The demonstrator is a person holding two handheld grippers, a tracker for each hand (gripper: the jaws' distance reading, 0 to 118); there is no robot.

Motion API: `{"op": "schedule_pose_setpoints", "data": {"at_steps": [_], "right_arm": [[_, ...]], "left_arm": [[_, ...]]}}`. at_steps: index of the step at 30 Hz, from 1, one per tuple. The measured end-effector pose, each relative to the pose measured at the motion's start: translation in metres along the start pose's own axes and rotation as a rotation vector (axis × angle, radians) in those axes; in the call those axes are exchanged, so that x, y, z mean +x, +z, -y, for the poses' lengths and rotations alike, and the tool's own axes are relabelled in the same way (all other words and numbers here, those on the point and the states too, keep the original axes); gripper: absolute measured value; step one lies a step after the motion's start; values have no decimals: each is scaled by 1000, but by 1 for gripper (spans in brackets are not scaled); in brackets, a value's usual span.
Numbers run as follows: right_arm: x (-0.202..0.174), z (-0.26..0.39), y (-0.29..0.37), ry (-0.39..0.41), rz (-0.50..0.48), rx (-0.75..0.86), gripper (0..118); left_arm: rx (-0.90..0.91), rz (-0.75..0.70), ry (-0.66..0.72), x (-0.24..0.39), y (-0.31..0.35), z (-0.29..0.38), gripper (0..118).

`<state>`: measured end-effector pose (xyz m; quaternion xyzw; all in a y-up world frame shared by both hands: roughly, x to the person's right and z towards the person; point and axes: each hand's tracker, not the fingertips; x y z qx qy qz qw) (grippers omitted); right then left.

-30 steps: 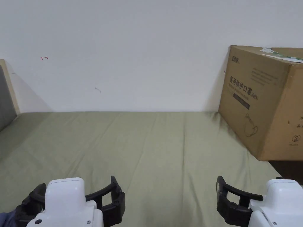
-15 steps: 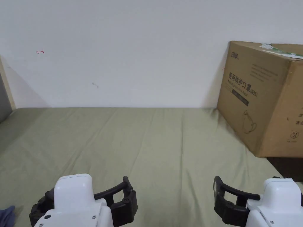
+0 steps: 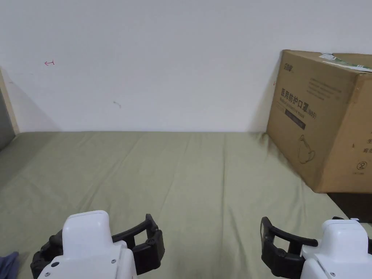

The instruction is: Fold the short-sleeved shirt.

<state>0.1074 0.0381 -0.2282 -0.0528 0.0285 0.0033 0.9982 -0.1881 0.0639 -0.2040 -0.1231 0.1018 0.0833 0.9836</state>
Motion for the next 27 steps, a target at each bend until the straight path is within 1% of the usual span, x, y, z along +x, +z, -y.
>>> {"op": "schedule_pose_setpoints", "data": {"at_steps": [21, 26, 27], "right_arm": [[0, 6, -4, 2, 0, -20, 118], [-1, 7, -4, 0, 0, -24, 118], [-1, 7, -4, 2, 0, -24, 118]], "left_arm": [[-13, 24, -12, 0, -3, 1, 117], [6, -28, -56, 6, -3, 2, 117], [0, -20, -60, 5, -4, 2, 117]]}}
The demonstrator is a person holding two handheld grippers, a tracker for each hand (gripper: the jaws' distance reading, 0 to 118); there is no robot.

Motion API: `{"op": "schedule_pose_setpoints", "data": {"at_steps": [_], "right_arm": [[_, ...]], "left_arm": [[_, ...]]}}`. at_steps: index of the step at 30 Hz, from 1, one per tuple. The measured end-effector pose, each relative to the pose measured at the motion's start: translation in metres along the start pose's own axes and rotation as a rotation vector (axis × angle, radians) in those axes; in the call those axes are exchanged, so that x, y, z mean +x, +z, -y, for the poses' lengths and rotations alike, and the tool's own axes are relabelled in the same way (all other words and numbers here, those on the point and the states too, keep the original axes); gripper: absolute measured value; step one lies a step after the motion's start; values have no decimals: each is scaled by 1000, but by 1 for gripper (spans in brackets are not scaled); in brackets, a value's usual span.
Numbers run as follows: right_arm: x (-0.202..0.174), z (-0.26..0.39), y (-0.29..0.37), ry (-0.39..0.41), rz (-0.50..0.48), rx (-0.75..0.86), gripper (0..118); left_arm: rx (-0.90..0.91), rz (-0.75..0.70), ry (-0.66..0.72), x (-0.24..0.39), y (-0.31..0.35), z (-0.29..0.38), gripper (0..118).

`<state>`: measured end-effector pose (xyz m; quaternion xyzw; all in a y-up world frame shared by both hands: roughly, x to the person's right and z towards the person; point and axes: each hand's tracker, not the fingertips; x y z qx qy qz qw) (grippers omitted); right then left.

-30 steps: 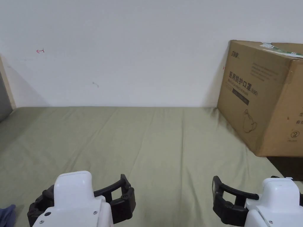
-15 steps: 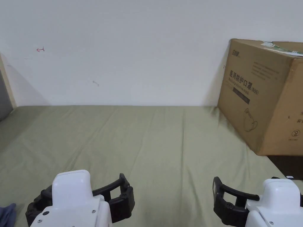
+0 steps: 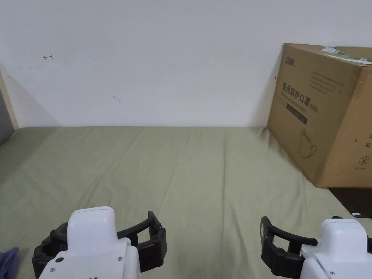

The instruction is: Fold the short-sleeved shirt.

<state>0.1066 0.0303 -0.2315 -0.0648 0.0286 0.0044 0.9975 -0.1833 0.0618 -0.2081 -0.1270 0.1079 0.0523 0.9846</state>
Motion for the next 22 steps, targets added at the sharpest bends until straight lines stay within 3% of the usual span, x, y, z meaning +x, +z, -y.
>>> {"op": "schedule_pose_setpoints", "data": {"at_steps": [3, 22], "right_arm": [[0, 1, 0, 0, 0, -1, 118], [4, 14, -11, -3, 8, -34, 118]], "left_arm": [[-3, 54, 31, -3, 2, 0, 117], [-47, 65, 1, 9, -12, 7, 117]]}}
